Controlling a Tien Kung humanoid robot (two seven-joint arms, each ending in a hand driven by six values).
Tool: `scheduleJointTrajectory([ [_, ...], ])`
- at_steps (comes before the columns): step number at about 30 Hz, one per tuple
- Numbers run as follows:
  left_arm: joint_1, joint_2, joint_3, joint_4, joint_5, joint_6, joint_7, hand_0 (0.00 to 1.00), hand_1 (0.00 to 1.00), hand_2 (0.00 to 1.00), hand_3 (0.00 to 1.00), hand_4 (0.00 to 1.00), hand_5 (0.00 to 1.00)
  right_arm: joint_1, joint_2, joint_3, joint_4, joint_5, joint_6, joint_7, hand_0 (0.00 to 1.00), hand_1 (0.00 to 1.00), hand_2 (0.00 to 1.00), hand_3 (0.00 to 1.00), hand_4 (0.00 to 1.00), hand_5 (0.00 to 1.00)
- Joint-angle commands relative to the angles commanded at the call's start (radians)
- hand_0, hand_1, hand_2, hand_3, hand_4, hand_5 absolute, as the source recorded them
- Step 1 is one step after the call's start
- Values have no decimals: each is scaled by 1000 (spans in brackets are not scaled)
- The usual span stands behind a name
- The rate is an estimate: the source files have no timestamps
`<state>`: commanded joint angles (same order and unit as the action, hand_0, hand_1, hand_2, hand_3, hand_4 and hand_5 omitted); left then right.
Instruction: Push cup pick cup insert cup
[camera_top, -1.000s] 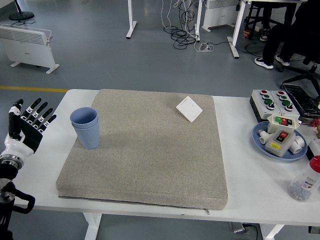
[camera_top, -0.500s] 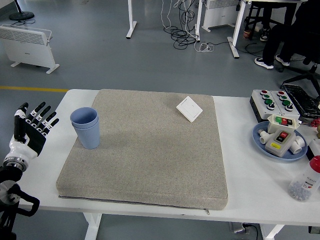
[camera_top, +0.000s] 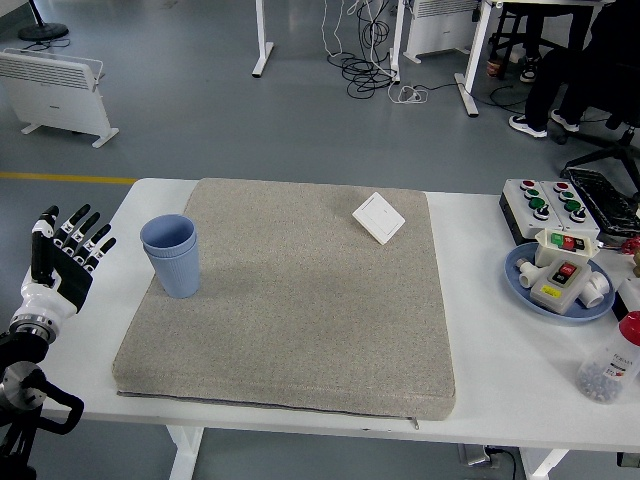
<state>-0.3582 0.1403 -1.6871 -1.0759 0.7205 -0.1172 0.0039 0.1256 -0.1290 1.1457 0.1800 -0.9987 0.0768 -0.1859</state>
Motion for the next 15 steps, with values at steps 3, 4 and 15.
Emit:
scheduleJointTrajectory([
  [3, 2, -1, 0, 3, 0, 1, -1, 873, 880, 948, 848, 593, 998, 0, 0, 0, 0, 0, 0, 0, 775, 688, 686, 569, 135, 473],
  [4, 2, -1, -1, 3, 0, 1, -2, 873, 880, 948, 848, 593, 998, 0, 0, 0, 0, 0, 0, 0, 775, 688, 686, 569, 135, 473],
  [15, -1, 0, 0, 8, 2, -1, 0, 877, 882, 949, 846, 589, 998, 2, 0, 1, 0, -2, 0, -1, 774, 688, 686, 569, 135, 474],
])
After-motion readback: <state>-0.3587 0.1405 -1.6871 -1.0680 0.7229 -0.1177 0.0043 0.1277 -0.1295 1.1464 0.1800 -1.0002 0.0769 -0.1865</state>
